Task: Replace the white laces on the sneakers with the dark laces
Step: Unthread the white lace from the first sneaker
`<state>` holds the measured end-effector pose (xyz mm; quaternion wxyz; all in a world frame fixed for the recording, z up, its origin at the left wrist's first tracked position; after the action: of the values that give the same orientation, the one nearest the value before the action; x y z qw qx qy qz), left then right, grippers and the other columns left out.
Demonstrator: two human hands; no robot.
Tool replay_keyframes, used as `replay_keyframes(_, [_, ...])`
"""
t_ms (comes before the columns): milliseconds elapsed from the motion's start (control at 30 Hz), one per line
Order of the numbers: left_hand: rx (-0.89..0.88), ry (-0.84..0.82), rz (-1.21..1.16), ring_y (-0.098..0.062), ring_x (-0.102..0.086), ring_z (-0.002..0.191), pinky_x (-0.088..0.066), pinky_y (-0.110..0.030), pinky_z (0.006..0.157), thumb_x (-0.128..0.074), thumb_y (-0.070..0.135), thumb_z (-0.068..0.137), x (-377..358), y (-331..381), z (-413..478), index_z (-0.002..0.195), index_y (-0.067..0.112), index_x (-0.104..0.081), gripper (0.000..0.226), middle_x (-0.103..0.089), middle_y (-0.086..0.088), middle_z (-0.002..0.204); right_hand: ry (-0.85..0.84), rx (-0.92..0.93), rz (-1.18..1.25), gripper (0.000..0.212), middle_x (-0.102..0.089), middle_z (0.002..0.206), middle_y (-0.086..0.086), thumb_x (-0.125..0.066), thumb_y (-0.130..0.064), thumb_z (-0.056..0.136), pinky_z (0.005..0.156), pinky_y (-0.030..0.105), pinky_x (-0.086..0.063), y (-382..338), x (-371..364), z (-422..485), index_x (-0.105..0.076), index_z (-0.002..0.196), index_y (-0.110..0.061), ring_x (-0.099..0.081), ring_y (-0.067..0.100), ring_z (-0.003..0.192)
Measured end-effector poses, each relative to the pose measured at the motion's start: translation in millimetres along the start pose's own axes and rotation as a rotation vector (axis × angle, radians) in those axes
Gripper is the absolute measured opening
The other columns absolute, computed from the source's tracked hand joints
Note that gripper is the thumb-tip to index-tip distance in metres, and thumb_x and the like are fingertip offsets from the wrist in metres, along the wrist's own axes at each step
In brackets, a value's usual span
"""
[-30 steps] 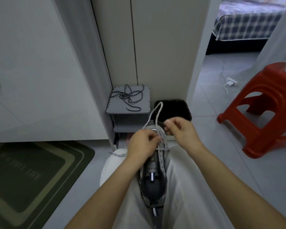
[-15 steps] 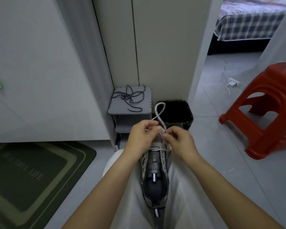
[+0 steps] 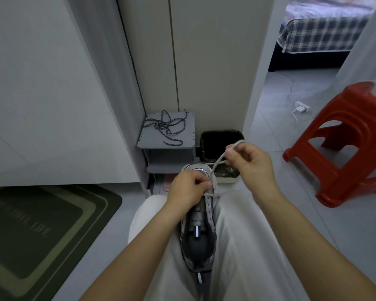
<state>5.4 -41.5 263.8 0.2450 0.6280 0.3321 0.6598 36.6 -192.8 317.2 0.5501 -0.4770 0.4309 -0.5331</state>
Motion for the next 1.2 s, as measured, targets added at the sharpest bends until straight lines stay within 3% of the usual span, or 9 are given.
replay_keyframes(200, [0.136, -0.013, -0.343, -0.002, -0.061, 0.067, -0.049, -0.016, 0.069, -0.073, 0.014, 0.079, -4, -10, 3, 0.083, 0.014, -0.075, 0.004, -0.066, 0.01, 0.069, -0.264, -0.239, -0.393, 0.01, -0.069, 0.073, -0.002, -0.075, -0.019, 0.077, 0.074, 0.026, -0.05, 63, -16, -22, -0.069, 0.073, -0.025, -0.064, 0.014, 0.073])
replay_keyframes(300, [0.172, 0.019, -0.459, -0.009, -0.062, 0.074, -0.051, -0.024, 0.075, -0.071, 0.017, 0.082, -3, -13, 7, 0.087, 0.009, -0.073, 0.009, -0.068, 0.004, 0.075, -0.232, -0.242, -0.421, 0.01, -0.068, 0.074, 0.004, -0.076, -0.022, 0.076, 0.069, 0.026, -0.048, 71, -25, -27, -0.068, 0.073, -0.017, -0.059, 0.013, 0.068])
replay_keyframes(400, [0.189, 0.221, -0.543, -0.007, -0.059, 0.073, -0.048, -0.023, 0.073, -0.065, 0.02, 0.087, 11, -22, 9, 0.091, 0.01, -0.071, 0.013, -0.066, 0.004, 0.078, -0.2, -0.176, -0.486, 0.02, -0.061, 0.064, -0.005, -0.073, -0.024, 0.08, 0.063, 0.022, -0.044, 70, -26, -25, -0.059, 0.065, -0.022, -0.052, 0.008, 0.06])
replay_keyframes(533, [0.121, 0.346, -0.456, -0.007, -0.06, 0.082, -0.047, -0.021, 0.077, -0.06, 0.016, 0.09, 19, -41, -11, 0.091, 0.023, -0.063, 0.007, -0.064, 0.007, 0.087, -0.145, -0.138, -0.565, 0.028, -0.051, 0.058, -0.011, -0.062, -0.021, 0.088, 0.053, 0.011, -0.037, 76, -25, -27, -0.048, 0.064, -0.023, -0.047, 0.002, 0.052])
replay_keyframes(667, [0.127, 0.201, -0.289, -0.009, -0.058, 0.094, -0.048, -0.026, 0.085, -0.066, 0.026, 0.085, -1, -64, -30, 0.107, 0.027, -0.058, 0.024, -0.061, 0.005, 0.104, 0.005, -0.313, -0.039, 0.018, -0.067, 0.071, 0.007, -0.039, -0.011, 0.099, 0.051, 0.019, -0.052, 83, -18, -21, -0.039, 0.082, -0.009, -0.066, 0.009, 0.053])
replay_keyframes(733, [0.124, 0.196, -0.27, -0.008, -0.058, 0.091, -0.047, -0.021, 0.083, -0.066, 0.027, 0.084, -7, -67, -37, 0.111, 0.026, -0.056, 0.029, -0.059, 0.005, 0.102, -0.02, -0.302, -0.009, 0.02, -0.069, 0.072, 0.011, -0.042, -0.012, 0.098, 0.05, 0.018, -0.051, 83, -16, -18, -0.039, 0.078, -0.009, -0.067, 0.012, 0.056])
replay_keyframes(900, [0.204, 0.214, -0.238, -0.009, -0.052, 0.066, -0.04, -0.015, 0.059, -0.063, 0.028, 0.088, -1, -61, -29, 0.085, 0.017, -0.055, 0.013, -0.054, 0.009, 0.071, -0.126, -0.225, -0.255, 0.024, -0.068, 0.069, 0.003, -0.059, -0.022, 0.091, 0.069, 0.03, -0.052, 87, -13, -24, -0.062, 0.068, -0.014, -0.063, 0.015, 0.064])
replay_keyframes(1000, [0.19, 0.146, -0.18, -0.007, -0.048, 0.061, -0.042, -0.024, 0.064, -0.065, 0.03, 0.085, 0, -56, -22, 0.078, 0.021, -0.052, 0.018, -0.052, 0.01, 0.068, -0.252, -0.176, -0.473, 0.02, -0.066, 0.071, -0.003, -0.065, -0.033, 0.085, 0.067, 0.026, -0.047, 86, -13, -32, -0.066, 0.07, -0.021, -0.06, 0.013, 0.069])
replay_keyframes(1200, [0.175, 0.17, -0.109, -0.004, -0.046, 0.06, -0.04, -0.025, 0.063, -0.061, 0.024, 0.087, 5, -58, -18, 0.083, 0.017, -0.056, 0.009, -0.052, 0.011, 0.069, -0.351, -0.044, -0.596, 0.012, -0.056, 0.074, -0.007, -0.067, -0.022, 0.084, 0.064, 0.02, -0.039, 82, -15, -39, -0.059, 0.075, -0.02, -0.047, 0.004, 0.067])
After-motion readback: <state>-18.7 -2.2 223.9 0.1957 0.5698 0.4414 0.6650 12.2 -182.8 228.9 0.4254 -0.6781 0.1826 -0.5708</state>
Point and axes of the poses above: each hand's wrist, its own z-axis towards the middle knuckle, its own x-axis out of the back of the hand, y = z × x, the point moved 4 cm from there along z, towards the middle knuckle
